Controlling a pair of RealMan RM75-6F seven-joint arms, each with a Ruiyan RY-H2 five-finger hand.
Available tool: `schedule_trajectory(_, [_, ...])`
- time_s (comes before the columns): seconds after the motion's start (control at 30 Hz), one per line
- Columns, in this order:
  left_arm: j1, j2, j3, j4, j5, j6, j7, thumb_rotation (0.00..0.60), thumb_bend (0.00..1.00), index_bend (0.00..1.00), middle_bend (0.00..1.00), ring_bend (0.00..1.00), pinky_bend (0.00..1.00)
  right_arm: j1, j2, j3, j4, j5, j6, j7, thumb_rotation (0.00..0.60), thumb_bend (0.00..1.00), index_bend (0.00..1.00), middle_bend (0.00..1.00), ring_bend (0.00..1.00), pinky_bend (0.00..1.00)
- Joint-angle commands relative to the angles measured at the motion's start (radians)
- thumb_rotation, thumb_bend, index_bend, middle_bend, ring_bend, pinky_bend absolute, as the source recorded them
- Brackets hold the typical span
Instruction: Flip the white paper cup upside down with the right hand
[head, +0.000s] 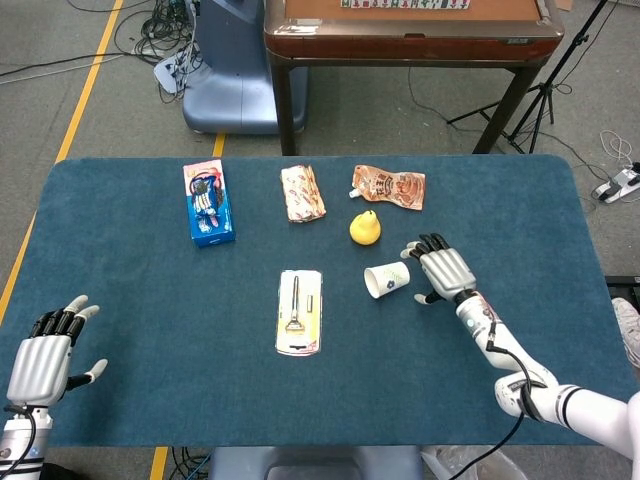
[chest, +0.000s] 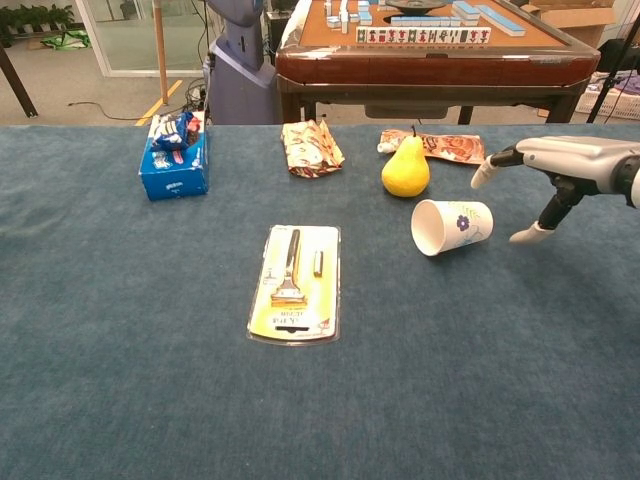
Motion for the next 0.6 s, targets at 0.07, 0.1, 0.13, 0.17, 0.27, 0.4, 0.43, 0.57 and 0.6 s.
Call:
schedule_trajectory(0.07, [0.0, 0.004, 0.001, -0.007, -0.002, -0.003, 0.003, 0.6, 0.15, 0.22, 0.13, 0.16, 0.13, 0.007, -0.045, 0.003, 0.065, -0.031, -0.015, 0.052, 0.6, 0.2, 0.29, 0.18, 0.0, 0.0])
schedule_trajectory(0.1, [0.0, 0.004, 0.001, -0.008, -0.002, -0.003, 0.004, 0.6, 0.15, 0.22, 0.13, 0.16, 0.13, 0.009, -0.051, 0.003, 0.077, -0.038, -0.016, 0.058, 0.6, 0.2, 0.29, 0.19, 0.0, 0.0])
schedule_trajectory(0.13, [0.0, 0.005, 0.002, -0.009, -0.003, -0.004, 0.004, 0.6, 0.15, 0.22, 0.13, 0.16, 0.13, 0.01, -0.057, 0.002, 0.088, -0.045, -0.015, 0.062, 0.6, 0.21, 0.29, 0.19, 0.0, 0.0])
schedule_trajectory(0.17, [-0.001, 0.005, 0.002, -0.01, -0.004, -0.005, 0.005, 0.6, 0.15, 0.22, 0.13, 0.16, 0.13, 0.011, -0.064, 0.002, 0.1, -0.052, -0.016, 0.067, 0.6, 0.21, 0.29, 0.19, 0.0, 0.0])
schedule_trajectory(0.27, [-0.001, 0.008, 0.002, -0.012, -0.004, -0.007, 0.005, 0.6, 0.15, 0.22, 0.13, 0.16, 0.13, 0.014, -0.077, 0.004, 0.123, -0.066, -0.015, 0.083, 0.6, 0.21, 0.29, 0.19, 0.0, 0.0])
schedule_trajectory(0.4, [-0.005, 0.009, 0.002, -0.017, -0.005, -0.013, 0.005, 0.6, 0.15, 0.22, 0.13, 0.16, 0.13, 0.022, -0.095, 0.008, 0.151, -0.086, -0.018, 0.103, 0.6, 0.21, 0.29, 0.19, 0.0, 0.0])
schedule_trajectory(0.43, [-0.005, 0.01, 0.002, -0.018, -0.005, -0.014, 0.005, 0.6, 0.15, 0.22, 0.13, 0.16, 0.13, 0.024, -0.099, 0.008, 0.157, -0.091, -0.019, 0.107, 0.6, 0.21, 0.29, 0.19, 0.0, 0.0])
schedule_trajectory(0.57, [-0.006, 0.013, 0.003, -0.022, -0.007, -0.016, 0.006, 0.6, 0.15, 0.22, 0.13, 0.16, 0.13, 0.031, -0.114, 0.007, 0.179, -0.105, -0.025, 0.114, 0.6, 0.21, 0.3, 0.19, 0.01, 0.0])
schedule_trajectory(0.6, [-0.006, 0.013, 0.003, -0.023, -0.008, -0.016, 0.007, 0.6, 0.15, 0.22, 0.13, 0.16, 0.13, 0.032, -0.117, 0.006, 0.185, -0.107, -0.026, 0.115, 0.6, 0.21, 0.3, 0.2, 0.01, 0.0])
